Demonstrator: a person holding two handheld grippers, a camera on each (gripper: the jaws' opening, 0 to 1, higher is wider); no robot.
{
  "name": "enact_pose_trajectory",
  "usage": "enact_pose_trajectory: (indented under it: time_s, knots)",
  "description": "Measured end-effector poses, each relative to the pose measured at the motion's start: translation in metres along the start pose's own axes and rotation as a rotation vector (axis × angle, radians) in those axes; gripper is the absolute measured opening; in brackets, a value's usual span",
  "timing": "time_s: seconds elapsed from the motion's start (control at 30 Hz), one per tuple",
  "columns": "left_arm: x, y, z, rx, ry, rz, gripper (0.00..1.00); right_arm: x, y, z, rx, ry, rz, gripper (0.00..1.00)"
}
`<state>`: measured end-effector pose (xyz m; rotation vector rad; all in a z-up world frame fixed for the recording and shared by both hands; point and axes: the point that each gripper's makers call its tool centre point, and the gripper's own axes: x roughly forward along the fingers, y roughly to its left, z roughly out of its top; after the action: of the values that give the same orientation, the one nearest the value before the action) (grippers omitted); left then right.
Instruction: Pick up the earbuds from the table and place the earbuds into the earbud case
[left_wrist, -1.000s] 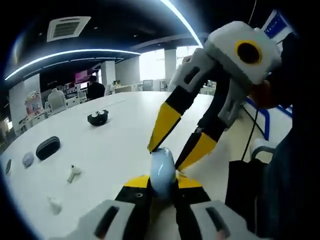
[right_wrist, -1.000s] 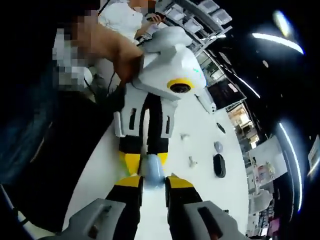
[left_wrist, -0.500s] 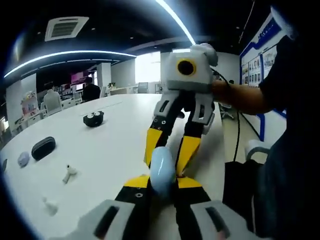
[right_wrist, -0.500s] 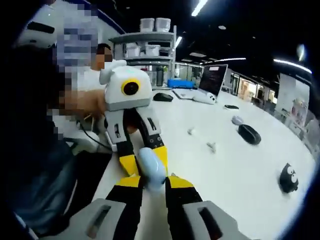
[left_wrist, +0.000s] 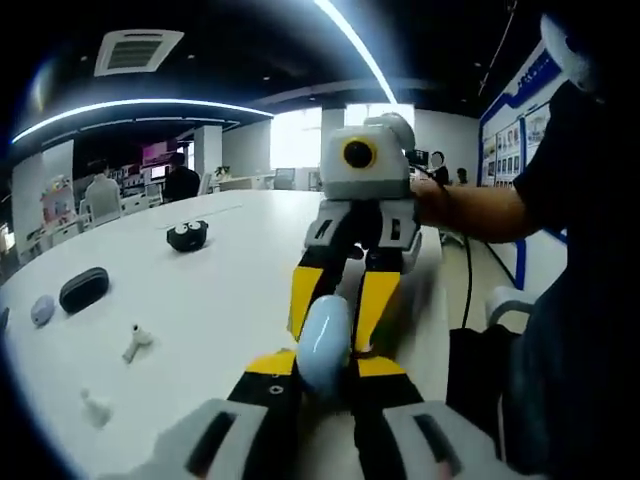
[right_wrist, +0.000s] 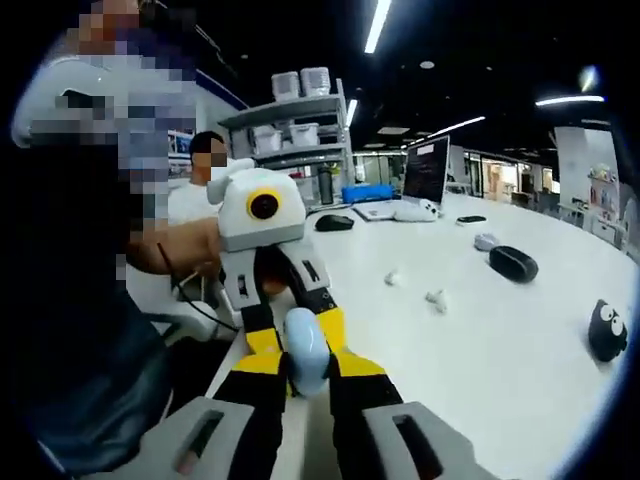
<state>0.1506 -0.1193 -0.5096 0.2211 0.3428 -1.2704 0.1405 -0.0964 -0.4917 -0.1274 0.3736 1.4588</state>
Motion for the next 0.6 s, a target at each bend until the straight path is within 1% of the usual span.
enact_pose_trajectory:
  time_s: [0.13, 0.23, 0.3, 0.4, 0.47, 0.5, 0.6]
  knots:
    - [0.000, 0.001, 0.000, -0.013, -0.011, 0.005, 0.25, 0.000, -0.001, 0.002, 0.064, -0.013, -0.004, 0.15]
    - [-0.001, 0.004, 0.000, -0.028, -0.019, 0.015, 0.26, -0.002, -0.004, 0.003, 0.135, -0.021, -0.021, 0.14]
    - [-0.004, 0.006, 0.000, -0.035, -0.026, 0.029, 0.27, -0.004, -0.007, 0.004, 0.197, -0.024, -0.035, 0.14]
    - [-0.006, 0.008, -0.002, -0.047, -0.033, 0.044, 0.31, -0.007, -0.009, 0.008, 0.266, -0.045, -0.040, 0.14]
    - [-0.009, 0.008, -0.003, -0.051, -0.038, 0.053, 0.32, -0.009, -0.010, 0.014, 0.321, -0.071, -0.043, 0.14]
    - [-0.010, 0.008, -0.004, -0.053, -0.041, 0.059, 0.32, -0.009, -0.011, 0.016, 0.333, -0.076, -0.044, 0.14]
    - [-0.015, 0.008, -0.004, -0.063, -0.053, 0.074, 0.33, -0.013, -0.020, 0.022, 0.408, -0.101, -0.071, 0.14]
